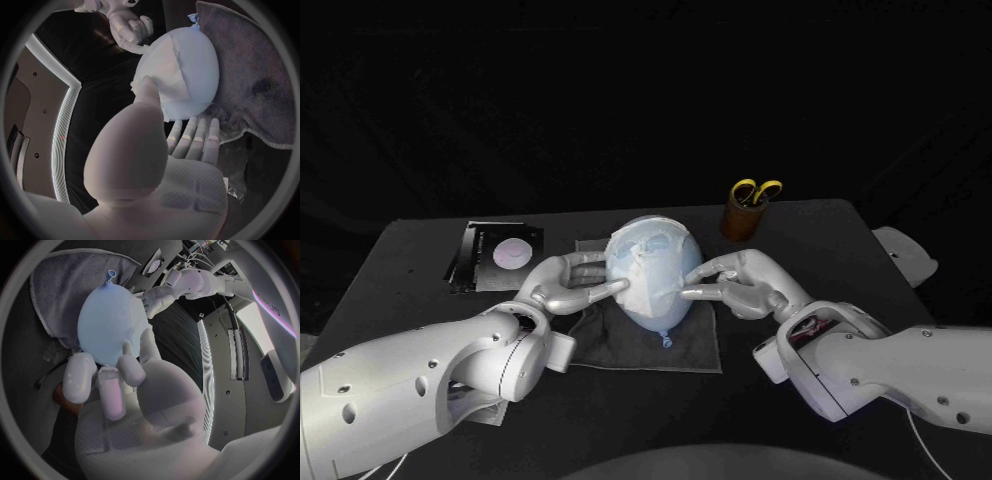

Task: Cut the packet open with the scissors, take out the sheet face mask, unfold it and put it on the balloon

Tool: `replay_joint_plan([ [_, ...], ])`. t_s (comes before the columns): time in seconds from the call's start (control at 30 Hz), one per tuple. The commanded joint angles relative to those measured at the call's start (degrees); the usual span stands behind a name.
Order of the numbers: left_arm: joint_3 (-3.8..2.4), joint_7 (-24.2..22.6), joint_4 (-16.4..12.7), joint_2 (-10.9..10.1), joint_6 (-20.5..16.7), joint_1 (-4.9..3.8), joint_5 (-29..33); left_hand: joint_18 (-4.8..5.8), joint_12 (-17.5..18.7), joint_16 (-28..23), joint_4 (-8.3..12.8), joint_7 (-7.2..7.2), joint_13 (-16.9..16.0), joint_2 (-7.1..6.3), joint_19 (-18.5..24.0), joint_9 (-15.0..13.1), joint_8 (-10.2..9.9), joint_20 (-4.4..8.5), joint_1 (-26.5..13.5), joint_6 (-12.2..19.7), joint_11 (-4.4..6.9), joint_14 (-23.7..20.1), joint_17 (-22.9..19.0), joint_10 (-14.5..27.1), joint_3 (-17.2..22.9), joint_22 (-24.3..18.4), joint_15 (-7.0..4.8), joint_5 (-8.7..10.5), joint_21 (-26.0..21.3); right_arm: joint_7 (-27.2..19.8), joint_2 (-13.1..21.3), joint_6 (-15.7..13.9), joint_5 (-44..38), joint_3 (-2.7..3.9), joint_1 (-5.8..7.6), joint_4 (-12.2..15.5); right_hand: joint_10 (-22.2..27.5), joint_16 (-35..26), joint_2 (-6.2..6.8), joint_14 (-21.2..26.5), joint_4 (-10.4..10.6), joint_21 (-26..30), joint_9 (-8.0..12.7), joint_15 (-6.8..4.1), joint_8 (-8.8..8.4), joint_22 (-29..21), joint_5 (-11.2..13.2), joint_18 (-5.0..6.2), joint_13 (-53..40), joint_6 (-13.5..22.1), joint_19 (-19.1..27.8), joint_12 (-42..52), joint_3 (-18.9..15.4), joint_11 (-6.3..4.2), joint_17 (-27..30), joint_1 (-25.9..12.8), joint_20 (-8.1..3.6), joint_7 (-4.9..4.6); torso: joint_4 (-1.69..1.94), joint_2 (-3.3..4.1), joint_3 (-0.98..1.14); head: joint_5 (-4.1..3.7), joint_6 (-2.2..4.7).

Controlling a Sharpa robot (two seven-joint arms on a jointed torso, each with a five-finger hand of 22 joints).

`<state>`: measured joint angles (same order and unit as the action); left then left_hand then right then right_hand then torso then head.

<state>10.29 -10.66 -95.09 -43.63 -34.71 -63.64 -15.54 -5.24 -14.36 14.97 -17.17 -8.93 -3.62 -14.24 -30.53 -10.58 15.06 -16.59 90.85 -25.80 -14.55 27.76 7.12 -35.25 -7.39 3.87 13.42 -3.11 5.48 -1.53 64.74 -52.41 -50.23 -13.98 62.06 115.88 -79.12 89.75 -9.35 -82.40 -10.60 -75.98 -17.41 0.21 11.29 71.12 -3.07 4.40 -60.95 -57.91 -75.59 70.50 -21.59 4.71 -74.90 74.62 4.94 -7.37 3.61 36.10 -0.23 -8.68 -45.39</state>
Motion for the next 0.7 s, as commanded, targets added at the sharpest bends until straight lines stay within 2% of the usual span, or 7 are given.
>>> replay_joint_plan([
  [0.03,-0.01,0.2,-0.3,0.2,0.2,0.01,0.1,-0.35,0.2,-0.3,0.0,-7.79,0.0,0.48,-0.4,-0.1,0.3,-0.07,0.0,-0.5,-0.11,0.2,-0.1,-0.4,0.3,-0.1,-0.01,0.04,0.3,1.3,-0.4,-0.5,-3.0,0.02,-0.01,0.0,-10.9,0.3,0.03,-7.6,0.0,0.2,-0.1,-1.15,-0.30,0.0,0.2,0.44,-29.0,0.4,0.0,19.5,-0.5,-1.94,-15.1,-0.1,0.25,-0.03,-0.02,0.08,-0.04,0.05,-0.09],
  [0.7,-0.01,0.5,-0.3,0.3,0.0,0.01,0.1,-0.34,0.2,-0.3,0.0,-7.81,-0.1,0.62,-0.8,-0.2,0.4,-0.09,0.0,-0.9,-0.13,0.8,-0.1,-1.1,0.3,-0.1,-0.03,0.06,0.3,4.5,-2.8,-1.2,-5.0,0.02,-0.10,-1.9,-10.9,0.3,-0.57,-7.6,-0.3,0.1,-0.6,-1.11,-0.03,0.2,0.2,0.43,-29.0,-0.4,-0.2,19.5,-1.0,-1.99,-15.1,0.7,0.44,0.08,-0.01,0.06,-0.03,0.02,-0.28],
])
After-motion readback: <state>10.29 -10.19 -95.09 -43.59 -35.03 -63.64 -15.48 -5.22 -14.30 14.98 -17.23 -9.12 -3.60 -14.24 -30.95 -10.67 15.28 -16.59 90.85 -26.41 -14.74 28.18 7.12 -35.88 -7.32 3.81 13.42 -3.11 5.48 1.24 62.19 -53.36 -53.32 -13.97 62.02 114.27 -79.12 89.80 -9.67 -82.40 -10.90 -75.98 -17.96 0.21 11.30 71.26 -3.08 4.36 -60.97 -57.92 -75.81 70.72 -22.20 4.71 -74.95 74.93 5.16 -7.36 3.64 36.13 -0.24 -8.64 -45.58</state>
